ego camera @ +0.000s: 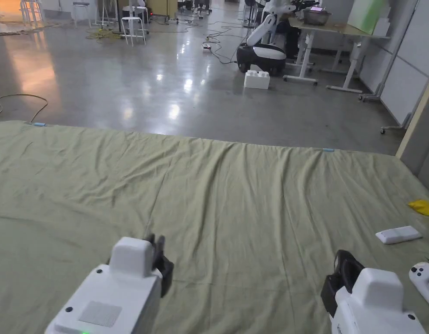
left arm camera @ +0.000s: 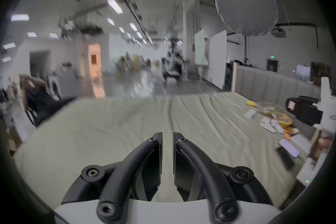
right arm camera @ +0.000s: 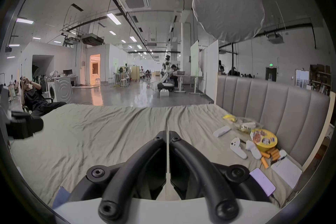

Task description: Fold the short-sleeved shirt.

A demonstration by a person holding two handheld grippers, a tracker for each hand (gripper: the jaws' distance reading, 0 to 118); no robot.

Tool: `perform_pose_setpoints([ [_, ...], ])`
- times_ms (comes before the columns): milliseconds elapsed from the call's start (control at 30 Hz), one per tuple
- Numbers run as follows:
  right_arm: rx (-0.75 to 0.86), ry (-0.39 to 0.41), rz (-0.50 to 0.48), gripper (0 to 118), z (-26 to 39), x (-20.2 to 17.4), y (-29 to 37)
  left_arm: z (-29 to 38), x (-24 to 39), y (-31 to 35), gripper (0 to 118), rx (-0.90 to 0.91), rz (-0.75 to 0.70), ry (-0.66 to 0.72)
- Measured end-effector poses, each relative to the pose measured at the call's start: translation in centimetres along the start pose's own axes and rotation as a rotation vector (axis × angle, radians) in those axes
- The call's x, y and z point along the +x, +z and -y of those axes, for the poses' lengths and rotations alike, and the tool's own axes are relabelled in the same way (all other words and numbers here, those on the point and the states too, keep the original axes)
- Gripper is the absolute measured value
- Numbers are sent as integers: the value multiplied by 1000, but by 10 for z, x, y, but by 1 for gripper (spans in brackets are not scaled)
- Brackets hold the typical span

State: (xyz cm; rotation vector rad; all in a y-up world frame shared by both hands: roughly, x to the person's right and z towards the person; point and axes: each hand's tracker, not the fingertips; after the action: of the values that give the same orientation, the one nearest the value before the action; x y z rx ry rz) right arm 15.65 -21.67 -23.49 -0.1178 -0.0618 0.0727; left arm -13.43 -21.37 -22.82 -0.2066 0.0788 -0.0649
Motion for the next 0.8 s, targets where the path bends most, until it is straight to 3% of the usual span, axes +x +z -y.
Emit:
perform_pose_setpoints([
  [67, 46, 34, 5, 3, -7, -4, -2, -5, -10, -1, 12, 44, -77, -19],
  [167, 57, 26, 14, 3, -11, -6, -6, -7, -29, -3, 12, 78, -142, 2],
  [567, 78, 26, 16, 3, -17, -4, -6, 2, -67, -7, 12, 64, -196, 28],
  [700, -67, 13, -102, 3, 6, -24, 10, 12, -74, -5, 12, 24, -175, 23],
  [800, -158, 60, -221, 3, 38, -54, 32, 30, -82, -1, 12, -34, -163, 20],
])
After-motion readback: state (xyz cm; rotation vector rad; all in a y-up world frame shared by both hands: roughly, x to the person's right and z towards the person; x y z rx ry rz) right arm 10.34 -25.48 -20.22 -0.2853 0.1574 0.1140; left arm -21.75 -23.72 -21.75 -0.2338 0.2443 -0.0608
